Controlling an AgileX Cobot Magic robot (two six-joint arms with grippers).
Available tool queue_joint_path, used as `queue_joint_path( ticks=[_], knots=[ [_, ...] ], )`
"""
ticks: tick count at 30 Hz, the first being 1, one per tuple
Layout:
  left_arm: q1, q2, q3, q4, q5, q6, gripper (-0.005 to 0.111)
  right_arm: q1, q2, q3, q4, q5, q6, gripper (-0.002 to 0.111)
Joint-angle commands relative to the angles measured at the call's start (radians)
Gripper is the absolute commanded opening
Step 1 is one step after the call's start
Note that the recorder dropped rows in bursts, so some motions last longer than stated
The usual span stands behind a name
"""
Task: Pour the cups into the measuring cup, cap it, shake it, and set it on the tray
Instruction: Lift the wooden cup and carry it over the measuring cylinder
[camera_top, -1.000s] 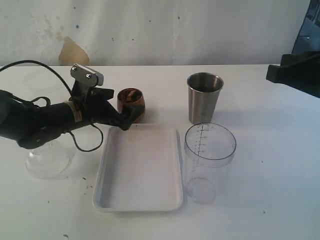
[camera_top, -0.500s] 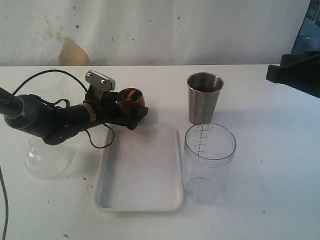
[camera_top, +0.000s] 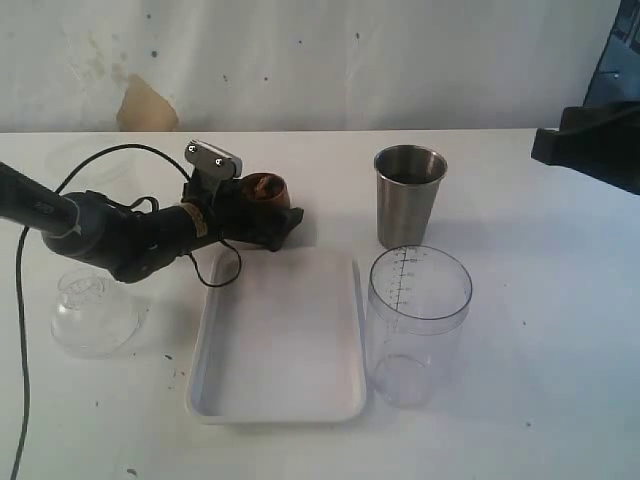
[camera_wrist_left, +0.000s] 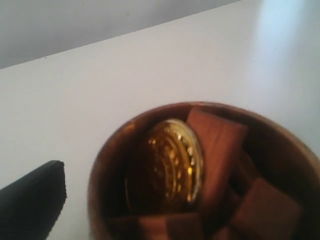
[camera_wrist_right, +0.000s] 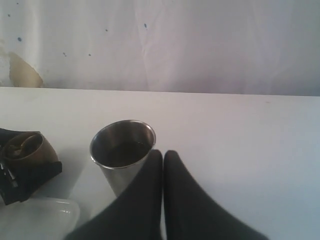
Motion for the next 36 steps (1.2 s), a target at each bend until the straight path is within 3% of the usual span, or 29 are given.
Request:
queue_joint_path(
  ticks=[1, 3, 6, 8, 9, 21, 26, 30, 36],
  knots=[
    [-0.003, 0.012, -0.015, -0.004, 0.024, -0.018, 0.094, -0.007, -0.007, 0.001, 0.000, -0.011, 0.006, 0.000],
    [-0.003, 0.012, -0.015, -0.004, 0.024, -0.018, 0.079, -0.007, -0.007, 0.001, 0.000, -0.011, 0.006, 0.000],
    [-0.003, 0.001, -0.015, 0.020, 0.039, -0.022, 0.040, -0.007, -0.007, 0.001, 0.000, -0.011, 0.006, 0.000],
    [-0.003, -0.014, -0.013, 0.086, 0.054, -0.027, 0.006, -0.007, -0.007, 0.001, 0.000, -0.013, 0.006, 0.000],
    [-0.003, -0.020, -0.013, 0.126, 0.054, -0.023, 0.001, -0.007, -0.007, 0.001, 0.000, -0.013, 0.006, 0.000],
    [-0.003, -0.213, -0.013, 0.263, 0.038, -0.225, 0.000, -0.007, -0.007, 0.001, 0.000, -0.011, 0.006, 0.000],
    [-0.003, -0.295, -0.013, 0.517, -0.066, -0.496, 0.000, -0.007, -0.007, 0.001, 0.000, -0.011, 0.006, 0.000],
    [-0.012, -0.329, -0.013, 0.664, -0.214, -0.570, 0.000, -0.007, -0.007, 0.001, 0.000, -0.011, 0.013, 0.000],
    [-0.075, -0.376, -0.011, 0.795, -0.154, -0.629, 0.000, -0.007, -0.007, 0.001, 0.000, 0.001, 0.013, 0.000]
  ],
)
